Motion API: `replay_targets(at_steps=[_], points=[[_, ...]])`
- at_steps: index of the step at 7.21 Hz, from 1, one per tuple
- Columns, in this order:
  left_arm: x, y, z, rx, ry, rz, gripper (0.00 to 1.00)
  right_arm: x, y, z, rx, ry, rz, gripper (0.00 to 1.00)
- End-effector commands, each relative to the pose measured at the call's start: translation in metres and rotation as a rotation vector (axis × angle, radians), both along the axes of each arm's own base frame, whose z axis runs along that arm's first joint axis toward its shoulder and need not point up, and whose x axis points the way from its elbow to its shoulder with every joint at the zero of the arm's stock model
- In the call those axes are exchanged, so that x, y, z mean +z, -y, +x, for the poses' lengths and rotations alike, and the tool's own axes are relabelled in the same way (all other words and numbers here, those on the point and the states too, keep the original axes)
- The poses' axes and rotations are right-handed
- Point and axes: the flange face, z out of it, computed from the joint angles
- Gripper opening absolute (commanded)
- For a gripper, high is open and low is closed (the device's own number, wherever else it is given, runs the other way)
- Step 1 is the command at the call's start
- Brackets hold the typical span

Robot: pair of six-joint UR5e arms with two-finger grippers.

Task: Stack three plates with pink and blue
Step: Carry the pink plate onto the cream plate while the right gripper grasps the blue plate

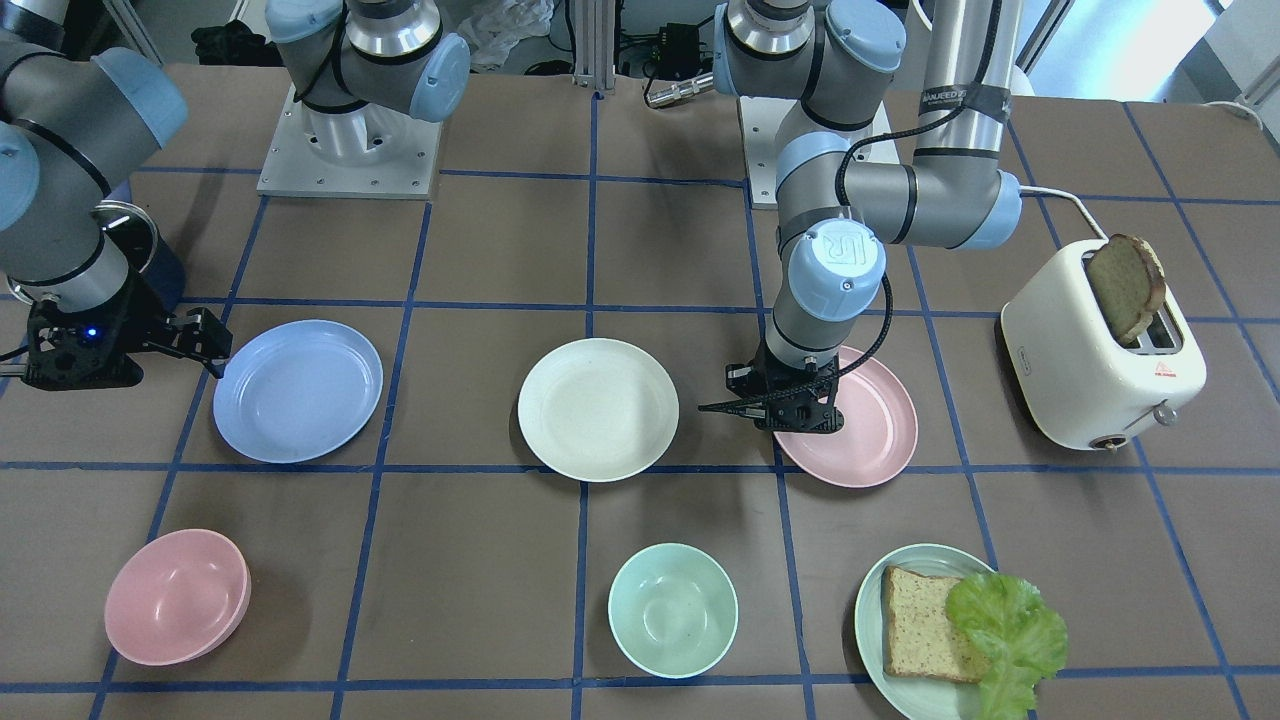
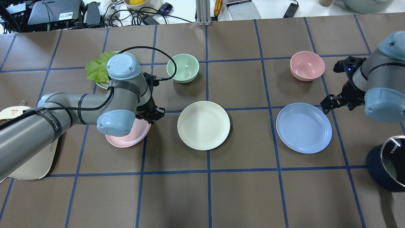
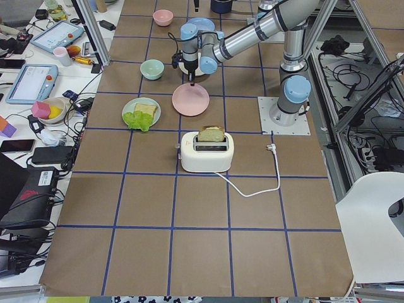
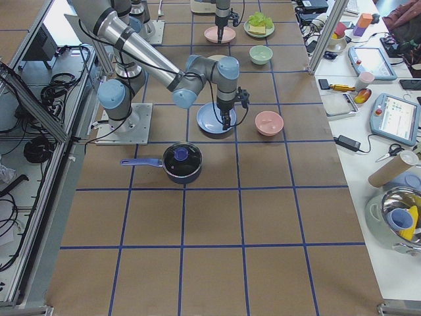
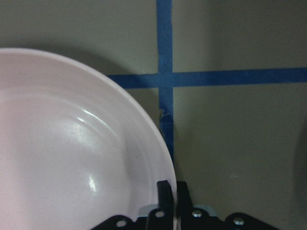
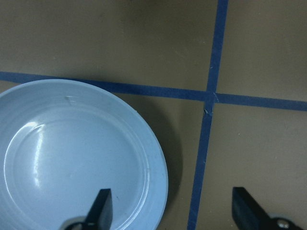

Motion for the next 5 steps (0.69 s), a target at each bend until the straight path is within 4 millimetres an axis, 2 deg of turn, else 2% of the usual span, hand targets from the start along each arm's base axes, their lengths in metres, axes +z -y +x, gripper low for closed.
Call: replay_targets(at_steps=[1,2,3,4,5], points=[[0.035,0.02,-0.051,0.058,0.01,0.0,0.0,-0.013,0.002,-0.001,-0.006,0.002,0.005,0.85],[0.058,0.019,-0.088,0.059,0.02,0.006,0.0,-0.021,0.0,0.0,-0.006,0.009,0.02,0.8],[0.075,0.027,-0.116,0.077,0.026,0.01,0.0,-0.027,0.001,0.0,-0.008,0.014,0.032,0.74],[0.072,0.037,-0.137,0.148,0.023,0.01,0.0,-0.034,0.002,-0.001,-0.008,0.02,0.044,0.74],[0.059,0.037,-0.169,0.157,0.03,0.002,0.0,-0.042,0.003,-0.001,-0.009,0.028,0.057,0.74]])
